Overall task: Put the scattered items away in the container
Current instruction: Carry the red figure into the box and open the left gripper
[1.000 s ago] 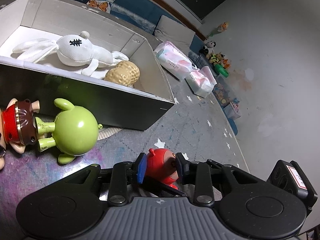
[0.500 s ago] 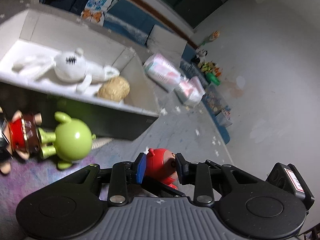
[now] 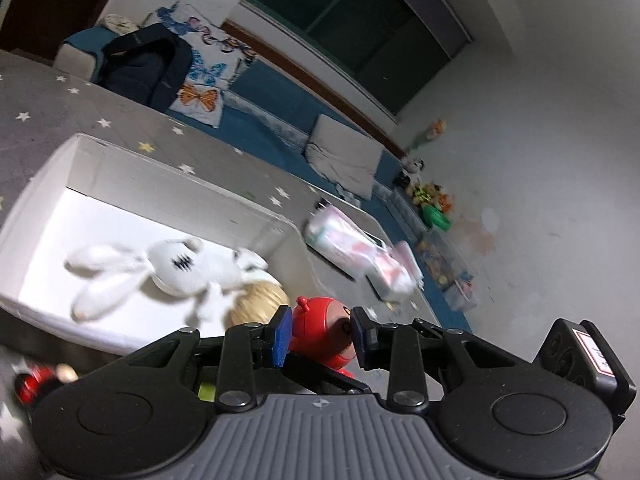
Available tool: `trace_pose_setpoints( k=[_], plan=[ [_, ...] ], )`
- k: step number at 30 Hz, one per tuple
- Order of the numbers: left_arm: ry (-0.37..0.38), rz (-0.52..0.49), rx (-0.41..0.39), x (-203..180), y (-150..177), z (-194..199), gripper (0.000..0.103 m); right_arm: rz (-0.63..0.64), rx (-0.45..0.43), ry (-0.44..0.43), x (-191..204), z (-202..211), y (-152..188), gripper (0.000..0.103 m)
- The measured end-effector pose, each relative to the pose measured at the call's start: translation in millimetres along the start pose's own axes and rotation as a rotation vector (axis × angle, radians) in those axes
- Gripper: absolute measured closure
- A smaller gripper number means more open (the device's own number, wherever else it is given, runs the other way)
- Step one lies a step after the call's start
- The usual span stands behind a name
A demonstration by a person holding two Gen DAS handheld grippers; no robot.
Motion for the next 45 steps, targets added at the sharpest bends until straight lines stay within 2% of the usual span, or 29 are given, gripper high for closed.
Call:
trace_pose_setpoints(
  k=[9, 17, 26, 45],
  plan=[
    [-0.026, 0.121, 0.038, 49.0, -21.9, -23.9, 0.069, 0.012, 0.127, -0.060, -3.6, -58.1, -16.3, 0.041],
    [-0.055, 0.193, 0.086, 81.6, -26.9, -44.0, 0.069, 0.011, 0.240, -0.098, -9.4, -97.7, -12.8, 0.041],
    [-0.095, 0.167, 0.097, 97.4, -37.9, -65.0, 0.068, 0.011, 0.305, -0.084, -17.1, -131.6, -15.2, 0.041],
    [-0.091, 0.181, 0.137, 105.2, -31.0, -74.0, 0.067, 0.106, 0.400, -0.030, -10.0, -145.1, -11.4, 0.041]
  ],
)
Point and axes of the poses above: each gripper's, at about its wrist camera, not at the fingertips, and z roughly against the way its jaws point, x to its left, y to its underside, the point moved 7 cm from there along -z, roughly the way its jaws point, and after that the axes turned 1 degree about -z, right-handed, at the moved point
